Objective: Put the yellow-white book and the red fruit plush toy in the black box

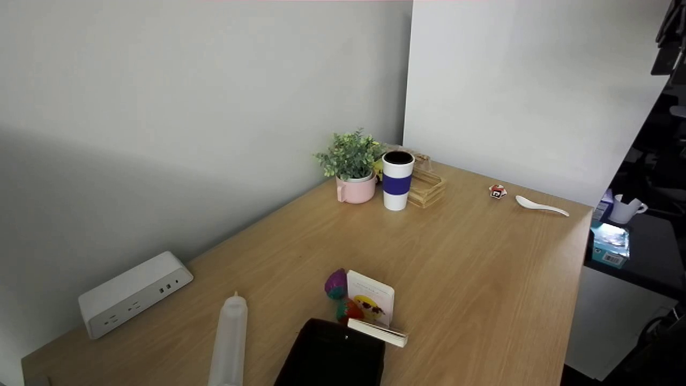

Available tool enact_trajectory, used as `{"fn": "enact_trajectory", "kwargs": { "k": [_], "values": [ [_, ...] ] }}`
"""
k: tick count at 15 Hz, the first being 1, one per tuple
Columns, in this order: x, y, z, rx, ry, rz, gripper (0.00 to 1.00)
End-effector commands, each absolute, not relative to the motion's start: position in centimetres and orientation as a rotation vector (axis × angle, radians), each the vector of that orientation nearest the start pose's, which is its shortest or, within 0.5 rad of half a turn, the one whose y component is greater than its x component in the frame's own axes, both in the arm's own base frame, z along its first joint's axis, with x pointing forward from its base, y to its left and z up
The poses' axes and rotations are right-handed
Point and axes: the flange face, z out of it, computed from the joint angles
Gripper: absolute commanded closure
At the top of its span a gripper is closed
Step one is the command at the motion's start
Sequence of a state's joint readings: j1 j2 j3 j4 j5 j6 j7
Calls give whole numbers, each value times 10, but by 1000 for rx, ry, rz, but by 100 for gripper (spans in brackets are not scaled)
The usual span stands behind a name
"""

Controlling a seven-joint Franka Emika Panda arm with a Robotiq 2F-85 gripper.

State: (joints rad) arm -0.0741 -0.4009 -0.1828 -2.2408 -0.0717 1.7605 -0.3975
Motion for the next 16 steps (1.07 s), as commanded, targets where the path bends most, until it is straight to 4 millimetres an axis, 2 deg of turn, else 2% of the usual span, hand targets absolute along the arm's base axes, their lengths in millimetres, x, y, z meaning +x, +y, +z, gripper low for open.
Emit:
{"fn": "enact_trajectory", "kwargs": {
  "k": [1, 4, 5, 16],
  "values": [
    [404, -122, 514, -2954, -486, 219, 0],
    [398, -122, 511, -2839, -631, 316, 0],
    [394, -120, 510, -2910, -551, 269, 0],
    [395, -120, 509, -2900, -566, 285, 0]
  ]
}}
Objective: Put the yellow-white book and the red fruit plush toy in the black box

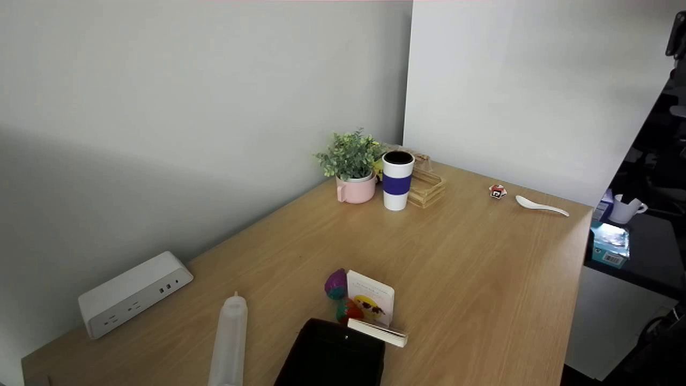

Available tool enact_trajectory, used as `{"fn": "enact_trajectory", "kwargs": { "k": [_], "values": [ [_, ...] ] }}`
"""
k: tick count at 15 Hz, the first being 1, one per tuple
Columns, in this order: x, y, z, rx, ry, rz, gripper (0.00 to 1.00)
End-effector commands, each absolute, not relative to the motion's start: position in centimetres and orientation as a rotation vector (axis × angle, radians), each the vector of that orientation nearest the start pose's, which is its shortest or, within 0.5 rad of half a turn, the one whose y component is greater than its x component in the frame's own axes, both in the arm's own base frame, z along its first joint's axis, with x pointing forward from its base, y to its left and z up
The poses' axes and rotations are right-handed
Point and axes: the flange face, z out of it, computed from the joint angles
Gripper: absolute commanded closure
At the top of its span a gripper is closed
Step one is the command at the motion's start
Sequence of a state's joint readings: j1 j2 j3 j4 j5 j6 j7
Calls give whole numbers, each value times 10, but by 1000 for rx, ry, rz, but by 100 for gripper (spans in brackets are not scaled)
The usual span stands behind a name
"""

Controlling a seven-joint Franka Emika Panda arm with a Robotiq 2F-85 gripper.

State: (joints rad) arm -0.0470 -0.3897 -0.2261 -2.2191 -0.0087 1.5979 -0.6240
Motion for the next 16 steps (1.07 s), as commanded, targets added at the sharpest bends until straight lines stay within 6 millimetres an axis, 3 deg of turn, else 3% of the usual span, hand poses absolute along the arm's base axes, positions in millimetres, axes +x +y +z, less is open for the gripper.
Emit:
{"fn": "enact_trajectory", "kwargs": {
  "k": [1, 5, 11, 16],
  "values": [
    [397, -119, 508, -2893, -579, 296, 0],
    [402, -113, 500, -2835, -711, 354, 0],
    [414, -94, 478, -2618, -1110, 483, 0],
    [422, -77, 460, -2441, -1341, 626, 0]
  ]
}}
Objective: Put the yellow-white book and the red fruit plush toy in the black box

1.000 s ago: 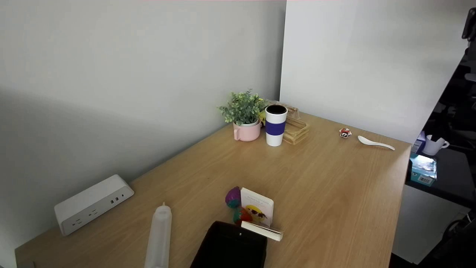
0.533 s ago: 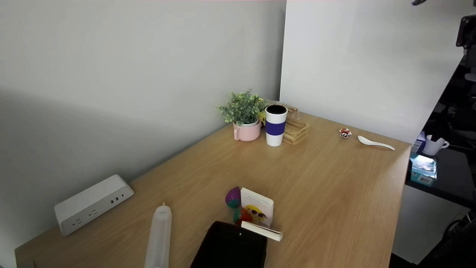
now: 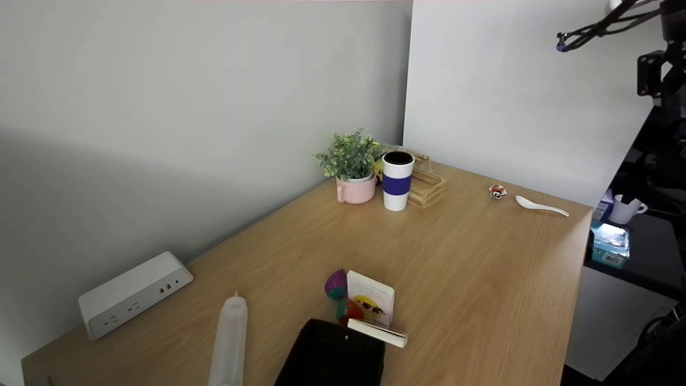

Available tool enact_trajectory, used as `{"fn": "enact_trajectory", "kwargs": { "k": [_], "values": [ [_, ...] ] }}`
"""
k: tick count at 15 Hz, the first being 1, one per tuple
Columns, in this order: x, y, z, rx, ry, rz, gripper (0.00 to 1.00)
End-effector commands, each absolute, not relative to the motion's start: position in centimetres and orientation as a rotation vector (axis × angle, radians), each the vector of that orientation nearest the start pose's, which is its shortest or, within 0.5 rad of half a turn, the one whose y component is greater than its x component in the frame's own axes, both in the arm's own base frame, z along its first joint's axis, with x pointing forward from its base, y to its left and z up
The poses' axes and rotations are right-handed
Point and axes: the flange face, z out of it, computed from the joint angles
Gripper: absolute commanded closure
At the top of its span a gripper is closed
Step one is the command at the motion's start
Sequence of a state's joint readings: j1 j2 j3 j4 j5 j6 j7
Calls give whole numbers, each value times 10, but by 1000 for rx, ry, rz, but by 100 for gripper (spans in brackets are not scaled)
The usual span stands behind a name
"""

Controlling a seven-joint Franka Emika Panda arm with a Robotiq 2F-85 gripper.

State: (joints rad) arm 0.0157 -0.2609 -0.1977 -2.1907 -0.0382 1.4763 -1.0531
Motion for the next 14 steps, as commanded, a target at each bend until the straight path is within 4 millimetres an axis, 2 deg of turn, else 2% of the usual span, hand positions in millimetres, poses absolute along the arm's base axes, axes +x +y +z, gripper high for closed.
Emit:
{"fn": "enact_trajectory", "kwargs": {
  "k": [1, 2, 3, 6, 9, 11, 14],
  "values": [
    [425, -73, 454, -2397, -1385, 663, 0],
    [426, -69, 452, -2378, -1403, 711, 0],
    [416, -74, 455, -2442, -1344, 627, 0],
    [422, -67, 448, -2403, -1377, 683, 0],
    [421, -70, 447, -2410, -1366, 667, 0],
    [428, -69, 444, -2382, -1397, 666, 0],
    [446, -53, 435, -2326, -1459, 677, 0]
  ]
}}
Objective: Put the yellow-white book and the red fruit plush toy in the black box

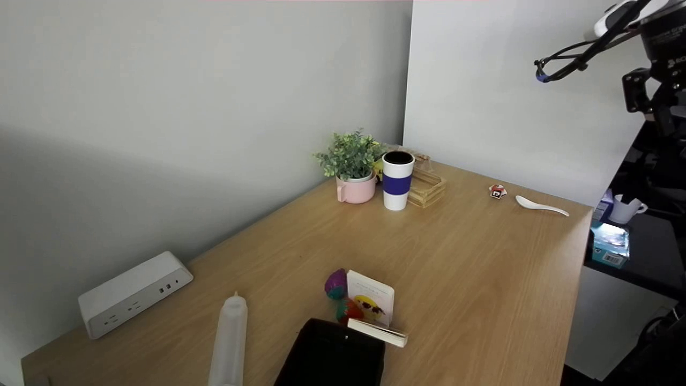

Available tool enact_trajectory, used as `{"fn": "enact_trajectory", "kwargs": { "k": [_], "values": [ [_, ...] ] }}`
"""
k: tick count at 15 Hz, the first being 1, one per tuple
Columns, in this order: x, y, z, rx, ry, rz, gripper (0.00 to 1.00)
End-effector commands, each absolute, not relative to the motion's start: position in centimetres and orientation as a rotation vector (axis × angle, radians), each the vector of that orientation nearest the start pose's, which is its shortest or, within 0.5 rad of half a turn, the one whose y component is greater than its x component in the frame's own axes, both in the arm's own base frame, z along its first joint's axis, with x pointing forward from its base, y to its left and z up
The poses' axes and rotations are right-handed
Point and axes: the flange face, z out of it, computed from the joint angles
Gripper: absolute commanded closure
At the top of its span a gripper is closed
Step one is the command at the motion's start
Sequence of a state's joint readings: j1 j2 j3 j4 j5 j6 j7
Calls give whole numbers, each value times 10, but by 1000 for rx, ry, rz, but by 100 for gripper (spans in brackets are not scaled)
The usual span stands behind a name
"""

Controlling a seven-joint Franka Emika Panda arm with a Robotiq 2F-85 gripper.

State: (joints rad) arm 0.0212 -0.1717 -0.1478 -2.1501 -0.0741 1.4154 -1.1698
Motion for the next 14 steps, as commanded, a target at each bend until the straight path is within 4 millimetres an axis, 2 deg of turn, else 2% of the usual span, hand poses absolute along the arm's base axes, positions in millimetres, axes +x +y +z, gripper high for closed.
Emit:
{"fn": "enact_trajectory", "kwargs": {
  "k": [1, 11, 12, 13, 14],
  "values": [
    [452, -47, 432, -2308, -1477, 678, 0],
    [527, 34, 390, -2176, -1569, 626, 0],
    [532, 38, 387, -2163, -1577, 632, 0],
    [515, 31, 392, -2193, -1563, 647, 0],
    [521, 36, 388, -2184, -1571, 651, 0]
  ]
}}
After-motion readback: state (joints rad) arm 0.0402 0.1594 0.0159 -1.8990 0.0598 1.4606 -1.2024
